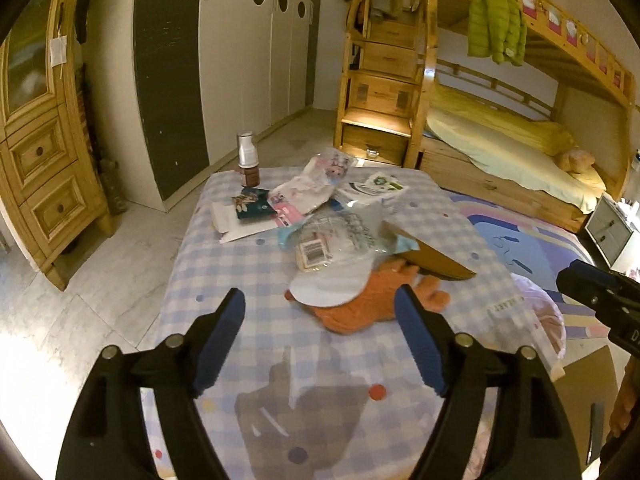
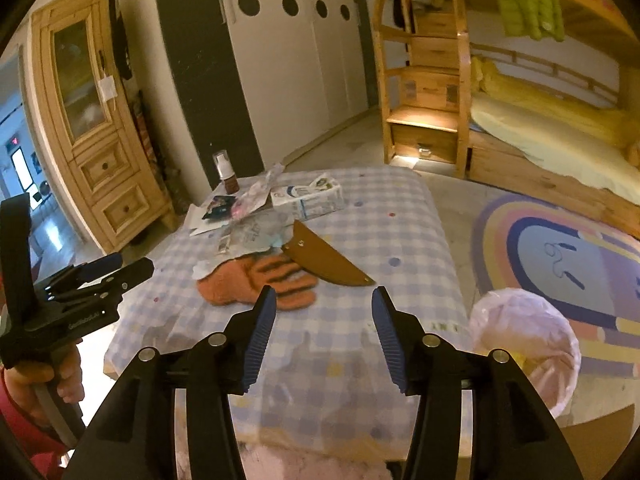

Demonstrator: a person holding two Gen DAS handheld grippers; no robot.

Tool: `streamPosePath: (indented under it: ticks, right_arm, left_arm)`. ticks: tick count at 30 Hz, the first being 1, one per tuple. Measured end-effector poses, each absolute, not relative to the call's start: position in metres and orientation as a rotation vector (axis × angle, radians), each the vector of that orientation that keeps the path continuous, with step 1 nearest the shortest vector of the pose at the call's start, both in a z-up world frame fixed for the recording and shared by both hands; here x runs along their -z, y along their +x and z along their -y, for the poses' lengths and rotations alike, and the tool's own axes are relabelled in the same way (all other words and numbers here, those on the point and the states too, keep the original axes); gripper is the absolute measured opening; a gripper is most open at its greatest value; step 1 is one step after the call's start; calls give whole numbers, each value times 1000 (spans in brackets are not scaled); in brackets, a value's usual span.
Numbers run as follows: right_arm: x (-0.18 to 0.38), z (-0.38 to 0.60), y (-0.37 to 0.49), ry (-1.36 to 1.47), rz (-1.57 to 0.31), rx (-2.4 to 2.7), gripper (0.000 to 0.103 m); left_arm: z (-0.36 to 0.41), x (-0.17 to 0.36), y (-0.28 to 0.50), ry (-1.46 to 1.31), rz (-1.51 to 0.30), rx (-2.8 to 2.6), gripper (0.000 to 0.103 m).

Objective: Collect trash
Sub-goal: 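Grasp the clear plastic snack bag with the left gripper and lift it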

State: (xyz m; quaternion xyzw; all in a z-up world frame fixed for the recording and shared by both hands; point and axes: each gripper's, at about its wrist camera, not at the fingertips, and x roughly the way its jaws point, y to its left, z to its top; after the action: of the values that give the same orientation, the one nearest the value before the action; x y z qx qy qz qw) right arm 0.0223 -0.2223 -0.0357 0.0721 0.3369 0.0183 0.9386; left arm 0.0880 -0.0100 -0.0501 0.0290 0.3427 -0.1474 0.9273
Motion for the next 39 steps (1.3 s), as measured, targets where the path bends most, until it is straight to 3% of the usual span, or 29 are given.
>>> streamPosePath:
  ticks: [9,21,31,34,36,39]
  right_arm:
    - [43,233,52,173,-706,-12,51]
    - [58,266,76,244,-717,14,51]
    - [66,270,88,259,-728,-10,51]
    - [66,268,88,256,-731,-16,51]
    - [65,266,86,253,-730,-17,51]
    - [61,264,80,244,-722,-17,51]
  left_arm:
    - [57,64,118,120,-723,352,92]
    - [116,105,164,261,-802,328,91]
    - [125,120,185,295,-831,291,69]
    - [125,118,189,288,-832,291,54]
    - [123,115,190,270,-835,294,39]
    - [112,100,184,223,-806,307,29]
